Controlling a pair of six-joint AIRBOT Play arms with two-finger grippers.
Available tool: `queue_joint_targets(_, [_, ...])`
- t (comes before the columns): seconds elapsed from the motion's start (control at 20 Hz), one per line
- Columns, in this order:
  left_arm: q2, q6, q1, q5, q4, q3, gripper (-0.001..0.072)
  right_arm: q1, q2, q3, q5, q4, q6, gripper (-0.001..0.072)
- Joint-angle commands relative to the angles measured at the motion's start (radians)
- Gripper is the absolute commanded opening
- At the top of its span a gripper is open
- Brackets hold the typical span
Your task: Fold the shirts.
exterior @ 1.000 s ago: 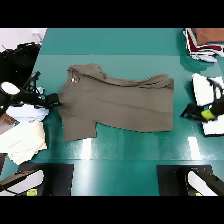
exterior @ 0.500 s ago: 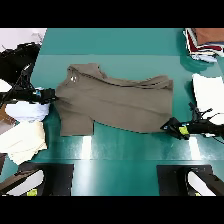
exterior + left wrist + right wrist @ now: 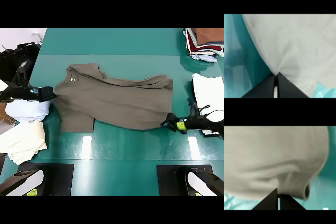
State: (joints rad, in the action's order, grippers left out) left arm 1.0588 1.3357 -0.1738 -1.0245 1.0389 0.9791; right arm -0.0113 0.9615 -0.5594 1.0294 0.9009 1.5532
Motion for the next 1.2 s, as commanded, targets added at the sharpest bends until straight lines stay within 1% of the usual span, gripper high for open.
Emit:
queue_joint_targets(0.0, [-0.103, 0.017, -0.001, -0.028, 0.001, 0.139, 0.0025, 0.026, -0.101, -0.182, 0.021, 0.023, -0.018, 0.0017])
queue_joint_targets(0.2, [-0.212, 0.027, 0.000, -0.119, -0.001, 0.495, 0.0026, 0.081, -0.196, -0.574, 0.112, 0.134, -0.018, 0.0017])
queue_joint_targets(0.3, [-0.236, 0.057, 0.000, -0.154, -0.001, 0.719, 0.0026, 0.102, -0.215, -0.790, 0.154, 0.201, -0.019, 0.0017])
queue_joint_targets(0.4, [-0.241, 0.088, 0.000, -0.156, -0.003, 0.911, 0.0025, 0.123, -0.219, -0.981, 0.214, 0.245, -0.018, 0.0017])
queue_joint_targets(0.5, [-0.241, 0.109, 0.000, -0.138, -0.003, 1.083, 0.0026, 0.150, -0.208, -1.138, 0.273, 0.257, -0.019, 0.0017])
queue_joint_targets(0.6, [-0.241, 0.125, 0.000, -0.109, -0.008, 1.179, 0.0026, 0.188, -0.177, -1.283, 0.346, 0.254, -0.019, 0.0017])
queue_joint_targets(0.75, [-0.241, 0.126, 0.000, -0.075, -0.056, 1.205, 0.0025, 0.228, -0.104, -1.460, 0.465, 0.251, -0.018, 0.0017])
queue_joint_targets(0.9, [-0.241, 0.123, 0.000, -0.077, -0.075, 1.107, 0.0025, 0.235, -0.033, -1.535, 0.541, 0.251, -0.012, 0.0017])
queue_joint_targets(1.0, [-0.237, 0.123, 0.000, -0.097, -0.074, 0.981, 0.0026, 0.234, 0.008, -1.485, 0.557, 0.244, -0.006, 0.0017])
queue_joint_targets(1.15, [-0.188, 0.117, 0.000, -0.129, -0.075, 0.780, 0.0025, 0.214, 0.078, -1.333, 0.570, 0.252, -0.006, 0.0017])
